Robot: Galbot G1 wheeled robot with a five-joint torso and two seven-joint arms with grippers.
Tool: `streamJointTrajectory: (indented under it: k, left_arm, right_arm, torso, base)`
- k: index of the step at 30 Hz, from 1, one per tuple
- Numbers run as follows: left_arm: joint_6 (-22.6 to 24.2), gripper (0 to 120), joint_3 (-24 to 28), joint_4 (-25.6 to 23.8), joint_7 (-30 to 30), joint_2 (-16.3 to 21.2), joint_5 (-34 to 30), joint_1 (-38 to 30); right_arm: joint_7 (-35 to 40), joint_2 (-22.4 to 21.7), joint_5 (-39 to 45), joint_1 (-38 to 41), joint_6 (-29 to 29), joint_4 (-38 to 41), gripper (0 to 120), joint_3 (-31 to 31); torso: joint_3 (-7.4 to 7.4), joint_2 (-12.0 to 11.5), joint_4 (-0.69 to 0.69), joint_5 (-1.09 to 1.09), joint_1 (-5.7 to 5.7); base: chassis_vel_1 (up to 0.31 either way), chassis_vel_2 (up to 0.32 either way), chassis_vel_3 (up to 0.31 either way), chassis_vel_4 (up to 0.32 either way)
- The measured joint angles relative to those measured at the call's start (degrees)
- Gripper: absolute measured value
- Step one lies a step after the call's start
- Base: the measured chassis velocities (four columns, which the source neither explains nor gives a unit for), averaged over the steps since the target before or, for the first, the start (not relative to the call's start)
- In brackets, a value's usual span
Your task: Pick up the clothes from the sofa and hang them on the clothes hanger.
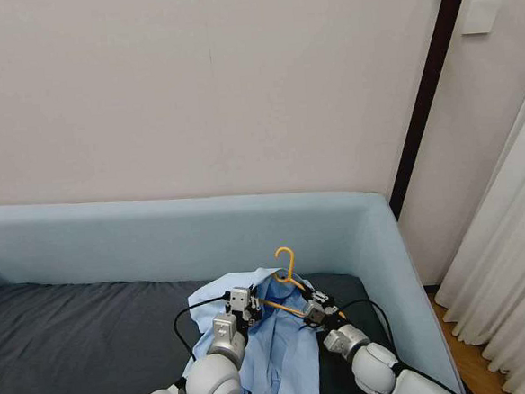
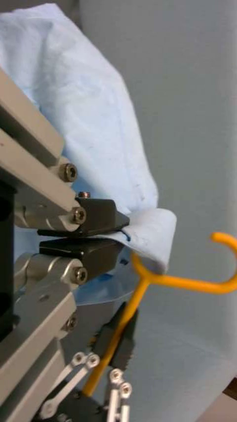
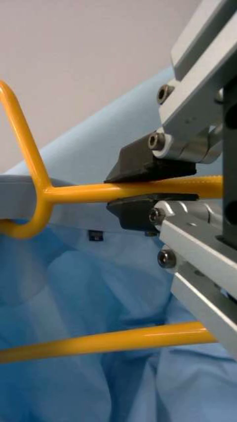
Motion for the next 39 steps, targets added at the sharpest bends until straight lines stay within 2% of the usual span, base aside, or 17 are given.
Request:
streamJointTrajectory:
  k: [5,8,12,13,15,19,22,25,26,27,28,30,31,34,36,37,39]
  left_arm:
    - [-0.50,0,-2.68,-0.51,-0.74,-2.18,2.16,4.63]
    - [-0.22,0,-3.69,-0.87,-1.59,-3.24,2.66,5.91]
    - [2.48,8,-4.98,-2.34,-2.02,-3.35,3.97,7.35]
    - [5.18,16,-5.91,-4.57,-1.93,-1.78,5.08,8.58]
    - [6.74,25,-7.44,-7.09,-0.50,0.77,6.35,10.60]
    - [7.71,36,-11.02,-10.46,2.62,4.66,8.89,15.19]
    - [7.14,45,-12.97,-12.24,4.17,7.01,10.96,17.96]
    - [-0.61,60,-17.05,-13.94,8.61,10.95,13.47,22.84]
    - [-0.61,60,-17.05,-13.94,8.61,10.95,13.47,22.84]
    - [-5.25,66,-19.92,-14.37,13.95,13.35,13.66,24.65]
    - [-6.97,70,-21.66,-14.76,17.09,15.07,13.02,25.17]
    - [-8.54,79,-23.50,-14.28,22.03,18.51,10.25,23.55]
    - [-8.54,79,-23.50,-14.28,22.03,18.51,10.25,23.55]
    - [-10.72,93,-23.84,-10.86,28.63,22.27,7.69,17.20]
    - [-11.33,99,-21.97,-7.74,32.78,23.89,6.74,11.90]
    - [-11.33,99,-21.97,-7.74,32.78,23.89,6.74,11.90]
    - [-10.90,99,-18.73,-3.17,36.71,24.45,5.43,5.55]
  right_arm:
    - [-1.46,0.24,-8.51,0.44,5.73,1.25,5,0.48]
    - [-2.11,0.16,-9.19,0.01,7.02,2.49,5,0.48]
    - [-2.48,0.03,-9.02,-0.35,7.97,3.34,5,0.47]
    - [-2.46,0.05,-8.71,-0.56,8.45,3.36,5,0.94]
    - [-2.35,0.14,-8.38,-0.71,8.89,3.09,5,1.79]
    - [-2.30,0.10,-8.05,-0.91,9.65,2.87,5,2.53]
    - [-2.30,-0.16,-8.01,-1.51,10.09,3.23,5,3.22]
    - [-2.30,-0.40,-8.11,-2.26,10.61,3.69,5,4.50]
    - [-2.30,-0.40,-8.11,-2.26,10.61,3.69,5,4.50]
    - [-2.29,-0.56,-8.14,-2.56,10.67,3.96,5,4.99]
    - [-2.30,-0.73,-8.16,-2.83,10.69,4.24,5,5.31]
    - [-2.29,-1.09,-8.49,-3.45,10.88,4.63,5,5.99]
    - [-2.29,-1.09,-8.49,-3.45,10.88,4.63,5,5.99]
    - [-2.30,-1.09,-8.86,-3.10,11.33,4.65,5,5.54]
    - [-2.30,-0.95,-9.63,-2.61,11.73,4.66,5,5.13]
    - [-2.30,-0.95,-9.63,-2.61,11.73,4.66,5,5.13]
    - [-2.30,-0.84,-10.90,-2.56,12.14,4.69,5,5.25]
  torso:
    - [0.00,0.00,0.00,-0.01,0.00]
    - [0.00,0.00,0.00,0.00,0.00]
    - [-0.01,0.00,-0.01,-0.02,0.00]
    - [0.00,0.00,-0.01,0.00,0.00]
    - [-0.01,0.00,-0.01,-0.01,0.00]
    - [-0.01,0.00,0.04,-0.01,0.00]
    - [-0.01,0.00,0.01,-0.01,0.00]
    - [-0.01,0.00,-0.01,-0.03,0.00]
    - [-0.01,0.00,-0.01,-0.03,0.00]
    - [-0.01,0.00,0.02,-0.01,0.00]
    - [-0.01,0.00,0.03,-0.02,0.00]
    - [-0.01,0.01,0.01,-0.01,-0.01]
    - [-0.01,0.01,0.01,-0.01,-0.01]
    - [-0.01,0.00,-0.04,-0.02,0.00]
    - [-0.01,0.00,0.01,0.00,0.00]
    - [-0.01,0.00,0.01,0.00,0.00]
    - [0.00,0.00,0.02,-0.02,0.00]
  base:
    - [0.000,0.000,0.000,0.000]
    - [0.000,0.000,0.000,0.000]
    - [0.000,0.000,0.000,0.000]
    - [0.000,0.000,0.000,0.000]
    - [0.000,0.000,0.000,0.000]
    - [0.000,0.000,0.000,0.000]
    - [0.000,0.000,0.000,0.000]
    - [0.000,0.000,0.000,0.000]
    - [0.000,0.000,0.000,0.000]
    - [0.000,0.000,0.000,0.000]
    - [0.000,0.000,0.000,0.000]
    - [0.000,0.000,0.000,0.000]
    - [0.000,0.000,0.000,0.000]
    - [0.000,0.000,0.000,0.000]
    - [0.000,0.000,0.000,0.000]
    - [0.000,0.000,0.000,0.000]
    - [0.000,0.000,0.000,0.000]
